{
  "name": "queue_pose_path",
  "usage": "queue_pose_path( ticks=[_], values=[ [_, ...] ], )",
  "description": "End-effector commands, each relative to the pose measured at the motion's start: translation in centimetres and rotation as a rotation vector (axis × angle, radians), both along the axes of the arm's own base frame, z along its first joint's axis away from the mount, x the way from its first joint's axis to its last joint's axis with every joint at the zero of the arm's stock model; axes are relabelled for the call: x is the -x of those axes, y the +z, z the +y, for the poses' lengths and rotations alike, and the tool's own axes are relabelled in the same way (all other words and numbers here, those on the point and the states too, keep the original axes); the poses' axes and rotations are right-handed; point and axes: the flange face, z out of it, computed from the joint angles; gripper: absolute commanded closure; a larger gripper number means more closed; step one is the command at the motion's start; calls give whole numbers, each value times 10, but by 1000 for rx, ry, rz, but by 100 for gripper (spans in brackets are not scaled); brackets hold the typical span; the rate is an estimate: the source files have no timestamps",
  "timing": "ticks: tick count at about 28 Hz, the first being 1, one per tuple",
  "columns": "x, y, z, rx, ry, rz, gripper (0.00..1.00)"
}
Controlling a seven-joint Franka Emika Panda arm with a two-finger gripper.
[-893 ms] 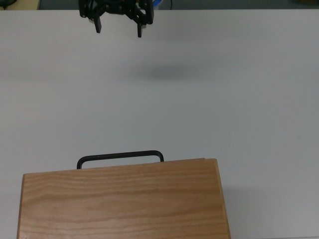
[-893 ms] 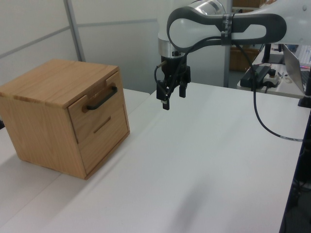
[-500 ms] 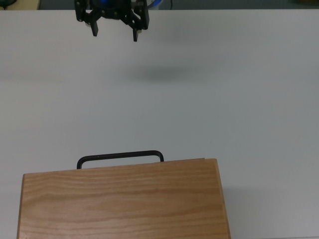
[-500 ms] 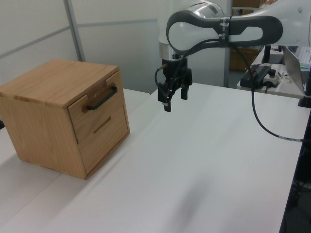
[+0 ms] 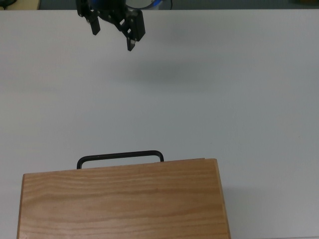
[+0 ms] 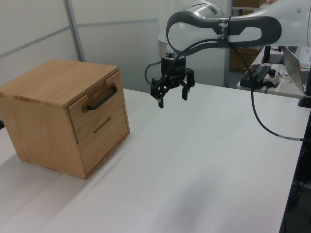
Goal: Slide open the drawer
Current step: 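Open the gripper and move it toward the upper drawer's black handle, then lower the open gripper onto the black bar handle and close on it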
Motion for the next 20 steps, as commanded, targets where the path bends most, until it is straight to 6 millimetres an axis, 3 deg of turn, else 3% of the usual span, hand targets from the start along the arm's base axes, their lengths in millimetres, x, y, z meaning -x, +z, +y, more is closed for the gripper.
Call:
queue_pose_path(
  ticks=[1,14,20],
  values=[
    [-11,-3,-3,-47,-188,-51,0],
    [-58,-27,-5,-182,-681,-225,0],
    [-73,-21,-3,-280,-844,-342,0]
  ],
)
